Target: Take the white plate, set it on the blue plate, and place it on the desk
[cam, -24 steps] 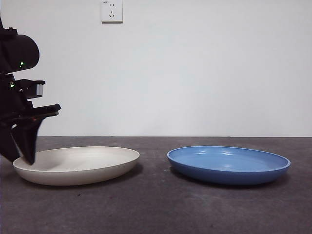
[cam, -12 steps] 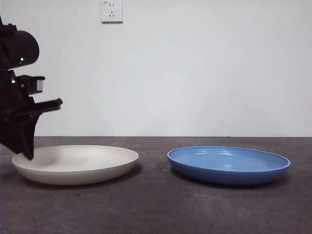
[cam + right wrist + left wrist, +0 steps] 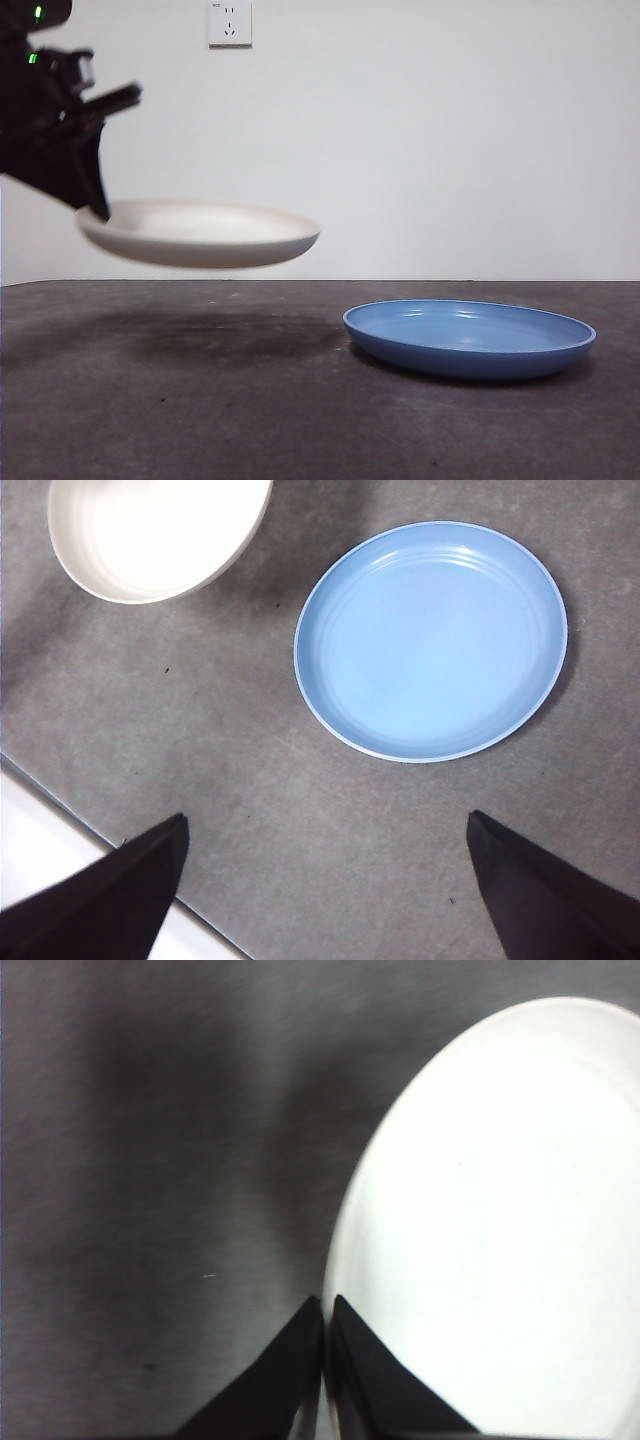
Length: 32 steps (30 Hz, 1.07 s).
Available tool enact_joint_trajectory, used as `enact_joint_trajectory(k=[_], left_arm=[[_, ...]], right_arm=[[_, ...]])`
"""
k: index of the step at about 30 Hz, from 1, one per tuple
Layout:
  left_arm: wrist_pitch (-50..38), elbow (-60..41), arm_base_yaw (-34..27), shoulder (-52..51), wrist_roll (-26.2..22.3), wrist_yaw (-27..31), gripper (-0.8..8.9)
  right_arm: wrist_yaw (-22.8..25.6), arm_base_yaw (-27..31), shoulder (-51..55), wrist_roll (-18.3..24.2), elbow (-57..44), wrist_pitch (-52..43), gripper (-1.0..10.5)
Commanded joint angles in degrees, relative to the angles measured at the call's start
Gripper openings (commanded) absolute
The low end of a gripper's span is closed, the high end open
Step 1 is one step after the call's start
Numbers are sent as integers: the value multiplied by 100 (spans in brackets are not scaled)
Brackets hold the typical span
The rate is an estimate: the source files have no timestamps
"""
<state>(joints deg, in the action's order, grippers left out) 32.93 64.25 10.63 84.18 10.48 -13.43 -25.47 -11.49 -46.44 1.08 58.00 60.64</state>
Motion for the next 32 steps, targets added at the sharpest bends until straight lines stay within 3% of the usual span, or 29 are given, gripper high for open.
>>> enact_joint_trajectory(k=[1,9,16,22,32], left_arm=[[35,302,258,24,210,-59,8],[-264,852,1182,289,621,-44,10],[-256,1652,1779,1211,776,11,10],[-254,2258,2146,2063,824,31,10],[-273,2623,2507,3021,844,273,9]], right_arm=[[7,-17,-31,-44,105,-42,446],[4,-17,-28,-79,105,-50,446],[37,-17,28,-219,107,-55,447],[348,-17,286,-264,162,-57,447],[348,-11,662,-391,175,-15,447]])
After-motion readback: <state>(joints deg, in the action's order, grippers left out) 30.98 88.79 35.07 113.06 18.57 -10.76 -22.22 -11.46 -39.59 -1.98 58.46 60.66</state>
